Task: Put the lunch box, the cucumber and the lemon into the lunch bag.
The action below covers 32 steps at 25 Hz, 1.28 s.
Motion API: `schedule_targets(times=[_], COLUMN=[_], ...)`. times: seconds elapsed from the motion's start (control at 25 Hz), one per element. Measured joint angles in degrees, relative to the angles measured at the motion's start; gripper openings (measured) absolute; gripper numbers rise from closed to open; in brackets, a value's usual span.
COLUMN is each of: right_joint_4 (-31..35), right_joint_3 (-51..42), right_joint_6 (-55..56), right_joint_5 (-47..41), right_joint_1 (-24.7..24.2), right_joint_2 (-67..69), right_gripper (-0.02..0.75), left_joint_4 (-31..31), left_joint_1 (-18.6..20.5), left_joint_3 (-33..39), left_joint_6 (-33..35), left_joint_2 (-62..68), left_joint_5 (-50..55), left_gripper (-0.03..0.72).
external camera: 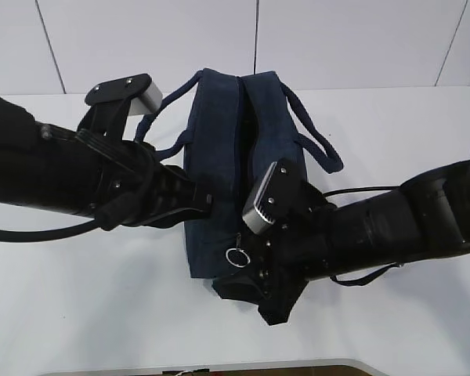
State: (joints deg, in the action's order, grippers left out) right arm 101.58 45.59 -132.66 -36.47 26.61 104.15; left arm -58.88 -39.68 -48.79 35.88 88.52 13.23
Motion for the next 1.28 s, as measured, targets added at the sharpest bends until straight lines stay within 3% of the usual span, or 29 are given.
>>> schedule_targets(times=[0.96, 1.28], right_joint_4=[-0.10, -0.10], right_joint_3=[2.09, 2.80], right_joint_6=[0.00, 0.00], right_joint_5=[2.59, 2.70], right_joint_1=[0.00, 0.00], right_joint_2=[2.26, 2.26], right_gripper=[0.456, 0.262], left_joint_4=[-0.02, -0.02], left_joint_1=[0.00, 0.00], left_joint_3=[0.00, 0.00], left_joint_6=[0.09, 0.09], left_joint_2=[0.00, 0.00], left_joint_5=[0.35, 0.57], left_gripper=[-0.013, -0.013])
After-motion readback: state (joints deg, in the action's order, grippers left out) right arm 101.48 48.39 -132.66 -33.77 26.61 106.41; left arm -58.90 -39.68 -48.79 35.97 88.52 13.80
